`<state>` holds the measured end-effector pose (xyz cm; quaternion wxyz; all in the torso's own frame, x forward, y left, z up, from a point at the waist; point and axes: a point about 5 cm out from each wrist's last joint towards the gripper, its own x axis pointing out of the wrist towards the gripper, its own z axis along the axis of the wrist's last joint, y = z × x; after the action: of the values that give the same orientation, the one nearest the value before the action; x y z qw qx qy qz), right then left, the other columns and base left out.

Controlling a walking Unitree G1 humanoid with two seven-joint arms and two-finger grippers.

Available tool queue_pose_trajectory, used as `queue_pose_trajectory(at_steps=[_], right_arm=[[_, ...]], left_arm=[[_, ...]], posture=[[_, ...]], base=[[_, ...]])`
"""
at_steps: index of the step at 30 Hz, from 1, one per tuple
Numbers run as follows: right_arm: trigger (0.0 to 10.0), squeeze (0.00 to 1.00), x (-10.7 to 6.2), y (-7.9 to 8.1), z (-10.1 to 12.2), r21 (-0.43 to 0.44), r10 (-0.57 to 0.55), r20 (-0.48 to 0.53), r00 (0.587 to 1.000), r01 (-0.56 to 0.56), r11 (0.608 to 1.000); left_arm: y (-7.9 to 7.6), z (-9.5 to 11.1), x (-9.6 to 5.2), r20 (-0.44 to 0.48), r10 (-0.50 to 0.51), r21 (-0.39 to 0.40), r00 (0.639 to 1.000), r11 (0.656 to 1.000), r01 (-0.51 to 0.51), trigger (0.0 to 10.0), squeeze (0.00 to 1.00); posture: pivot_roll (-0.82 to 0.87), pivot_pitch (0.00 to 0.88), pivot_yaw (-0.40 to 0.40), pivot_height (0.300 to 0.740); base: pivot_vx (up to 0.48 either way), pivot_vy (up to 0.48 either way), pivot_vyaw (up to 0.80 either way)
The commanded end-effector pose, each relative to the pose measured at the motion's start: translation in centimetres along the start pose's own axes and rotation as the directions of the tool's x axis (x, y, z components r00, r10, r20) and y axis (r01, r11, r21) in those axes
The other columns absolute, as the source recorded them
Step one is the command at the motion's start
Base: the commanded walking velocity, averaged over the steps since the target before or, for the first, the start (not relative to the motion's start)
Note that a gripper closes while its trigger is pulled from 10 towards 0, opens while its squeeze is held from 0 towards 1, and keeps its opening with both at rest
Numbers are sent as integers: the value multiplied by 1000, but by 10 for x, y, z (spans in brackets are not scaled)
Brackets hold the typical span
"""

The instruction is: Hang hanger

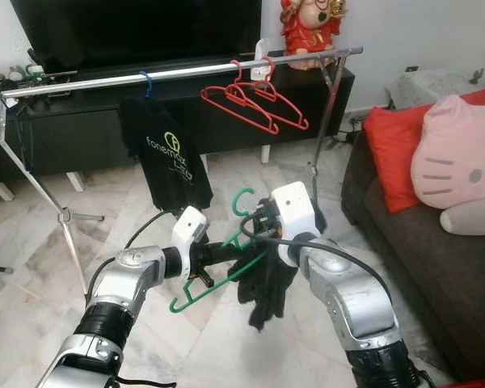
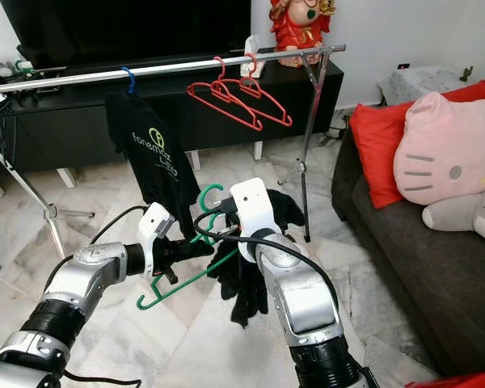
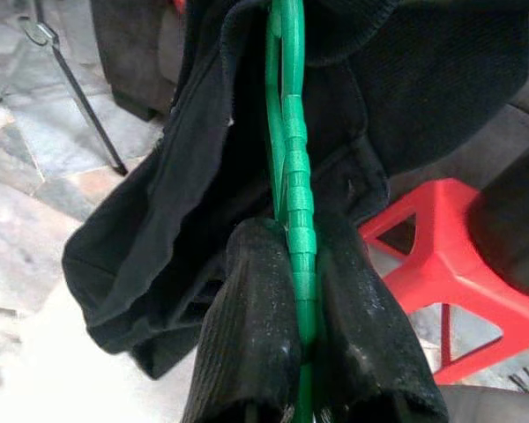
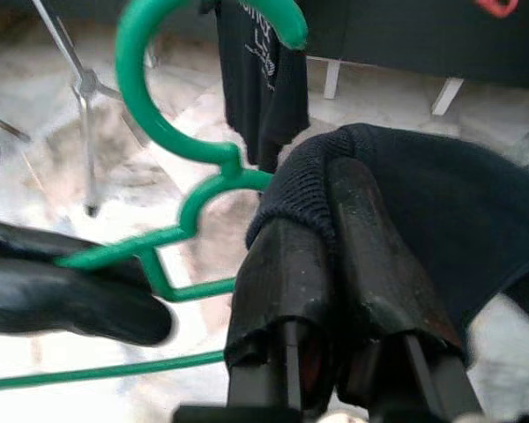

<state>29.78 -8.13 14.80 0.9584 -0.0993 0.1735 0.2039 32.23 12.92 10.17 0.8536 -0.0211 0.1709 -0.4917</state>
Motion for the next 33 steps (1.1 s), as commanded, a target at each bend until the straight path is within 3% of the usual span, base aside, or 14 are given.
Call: queue_pose_trajectory(at_steps=[1, 2, 7, 11, 16, 22, 33], right_arm=[[10000, 0, -3, -4, 5, -63, -21, 31, 999, 23, 998], [10000, 0, -3, -12, 3, -114, -53, 22, 998, 55, 992], [10000, 0, -3, -29, 1, -182, -108, 12, 994, 109, 977], [10000, 0, -3, -32, 1, -210, -99, 9, 995, 99, 973], [10000, 0, -3, -25, 1, -276, -23, 4, 1000, 23, 961], [10000, 0, -4, -14, 5, -253, 45, 24, 999, -37, 967], [10000, 0, -9, 13, 3, -237, 199, -2, 980, -194, 952]], left_arm=[[0, 1, -8, 0, -13, 10, 1000, 1000, 13, 10000, 0], [-2, -2, -12, -13, -33, 0, 999, 999, 33, 10000, 0], [-8, -5, -16, -25, -89, -19, 996, 996, 88, 10000, 0], [-11, -4, -14, -6, -107, -36, 994, 994, 107, 10000, 0], [-16, 0, -8, 16, -130, -45, 991, 990, 130, 10000, 0], [-16, 0, -8, 9, -124, -49, 992, 991, 125, 10000, 0], [-9, 0, -1, 30, -5, -54, 1000, 999, 7, 10000, 0]], posture=[[-129, 0, 34, 740], [-127, 0, 33, 740], [-125, 0, 32, 740], [-125, 0, 32, 740], [-127, 0, 31, 740], [-129, 0, 35, 740], [-130, 0, 34, 740]], base=[[0, 0, 0], [0, 0, 0], [0, 0, 0], [0, 0, 0], [0, 0, 0], [0, 0, 0], [0, 0, 0]])
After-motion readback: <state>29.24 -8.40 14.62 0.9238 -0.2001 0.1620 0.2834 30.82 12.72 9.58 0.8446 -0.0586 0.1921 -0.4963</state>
